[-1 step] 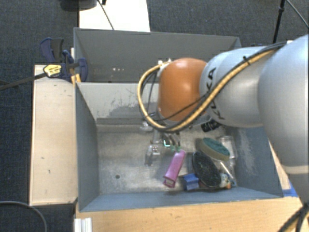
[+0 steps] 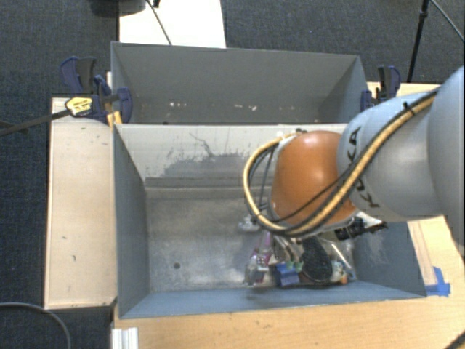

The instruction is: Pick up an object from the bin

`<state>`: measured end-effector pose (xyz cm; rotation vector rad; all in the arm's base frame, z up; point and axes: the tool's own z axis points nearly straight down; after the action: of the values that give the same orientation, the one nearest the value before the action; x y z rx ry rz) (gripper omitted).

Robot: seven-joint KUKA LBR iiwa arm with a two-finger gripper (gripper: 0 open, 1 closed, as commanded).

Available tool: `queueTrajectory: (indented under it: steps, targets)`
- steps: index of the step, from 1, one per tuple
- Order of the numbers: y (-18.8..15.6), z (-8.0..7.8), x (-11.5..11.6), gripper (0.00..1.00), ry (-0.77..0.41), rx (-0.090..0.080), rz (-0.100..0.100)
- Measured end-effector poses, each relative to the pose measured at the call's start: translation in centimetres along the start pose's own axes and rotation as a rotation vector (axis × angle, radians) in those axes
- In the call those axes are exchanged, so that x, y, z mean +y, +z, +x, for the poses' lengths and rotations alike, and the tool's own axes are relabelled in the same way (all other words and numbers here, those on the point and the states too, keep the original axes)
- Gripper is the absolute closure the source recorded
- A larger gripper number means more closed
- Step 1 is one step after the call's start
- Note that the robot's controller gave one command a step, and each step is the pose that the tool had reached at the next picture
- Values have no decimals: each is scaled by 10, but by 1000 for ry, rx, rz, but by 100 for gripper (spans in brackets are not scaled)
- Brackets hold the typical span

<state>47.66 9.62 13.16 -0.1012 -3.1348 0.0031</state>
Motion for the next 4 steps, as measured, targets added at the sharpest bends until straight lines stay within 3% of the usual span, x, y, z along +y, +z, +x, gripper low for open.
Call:
queueTrajectory:
  steps: [1,2,3,4]
  targets:
    - [53,-34,-74,0,4,27,-6]
    - [59,-58,-162,0,-271,-17,-4]
    - [52,-66,-87,0,-294,-12,-5]
    - [52,-66,-92,100,-283,-9,-2]
